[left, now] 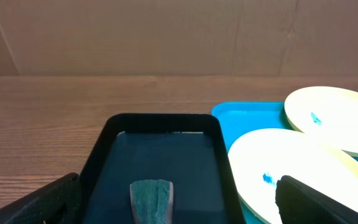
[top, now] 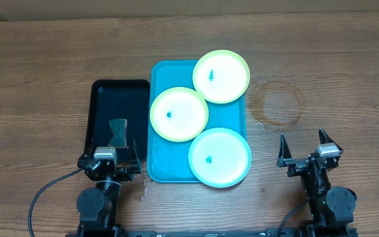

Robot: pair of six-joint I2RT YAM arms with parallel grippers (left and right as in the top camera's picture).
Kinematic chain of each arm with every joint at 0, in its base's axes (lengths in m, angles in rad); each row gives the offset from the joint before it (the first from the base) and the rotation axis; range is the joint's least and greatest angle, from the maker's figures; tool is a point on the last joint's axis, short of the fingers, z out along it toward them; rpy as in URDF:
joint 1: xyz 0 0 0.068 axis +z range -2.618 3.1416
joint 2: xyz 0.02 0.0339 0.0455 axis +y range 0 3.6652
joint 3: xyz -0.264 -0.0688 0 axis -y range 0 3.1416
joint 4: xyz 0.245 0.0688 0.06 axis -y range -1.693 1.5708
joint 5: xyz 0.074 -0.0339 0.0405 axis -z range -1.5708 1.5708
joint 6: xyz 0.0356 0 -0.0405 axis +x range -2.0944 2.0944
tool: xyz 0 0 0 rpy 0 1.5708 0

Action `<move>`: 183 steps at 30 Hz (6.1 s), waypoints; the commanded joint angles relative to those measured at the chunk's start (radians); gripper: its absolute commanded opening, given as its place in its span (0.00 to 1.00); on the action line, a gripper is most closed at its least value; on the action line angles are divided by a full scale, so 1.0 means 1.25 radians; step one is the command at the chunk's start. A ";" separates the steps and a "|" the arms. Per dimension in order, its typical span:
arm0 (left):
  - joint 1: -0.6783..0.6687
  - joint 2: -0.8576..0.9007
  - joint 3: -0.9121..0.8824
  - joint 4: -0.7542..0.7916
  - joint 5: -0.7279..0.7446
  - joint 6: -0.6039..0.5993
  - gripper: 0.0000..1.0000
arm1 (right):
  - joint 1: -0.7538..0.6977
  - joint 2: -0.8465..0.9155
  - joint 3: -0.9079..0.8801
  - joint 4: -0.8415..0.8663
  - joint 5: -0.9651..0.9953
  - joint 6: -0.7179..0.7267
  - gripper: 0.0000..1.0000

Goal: Clean dirty plates on tray and stack at the side

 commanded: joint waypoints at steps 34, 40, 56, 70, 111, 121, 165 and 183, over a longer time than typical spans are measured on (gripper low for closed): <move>0.003 0.000 -0.003 0.000 -0.004 0.013 1.00 | 0.002 -0.006 -0.009 0.007 0.005 0.002 1.00; 0.003 0.000 -0.003 0.000 -0.004 0.013 1.00 | 0.002 -0.006 -0.009 0.007 0.005 0.002 1.00; 0.003 0.000 -0.003 0.001 -0.005 0.013 1.00 | 0.002 -0.006 -0.009 0.007 0.005 0.002 1.00; 0.003 0.000 -0.003 0.001 -0.005 0.013 1.00 | 0.002 -0.006 -0.009 0.007 0.004 0.002 1.00; 0.003 0.000 -0.003 0.001 -0.004 0.012 1.00 | 0.002 -0.006 -0.008 0.007 0.003 0.094 1.00; 0.003 0.000 0.106 -0.027 0.074 -0.078 1.00 | 0.002 -0.006 0.084 -0.055 -0.026 0.109 1.00; 0.004 1.058 1.225 -1.025 0.273 0.036 0.05 | 0.018 1.167 0.858 -0.537 -0.670 0.191 0.22; 0.004 1.059 1.200 -0.999 0.157 -0.052 0.40 | 0.285 1.197 0.858 -0.385 -0.125 0.482 0.99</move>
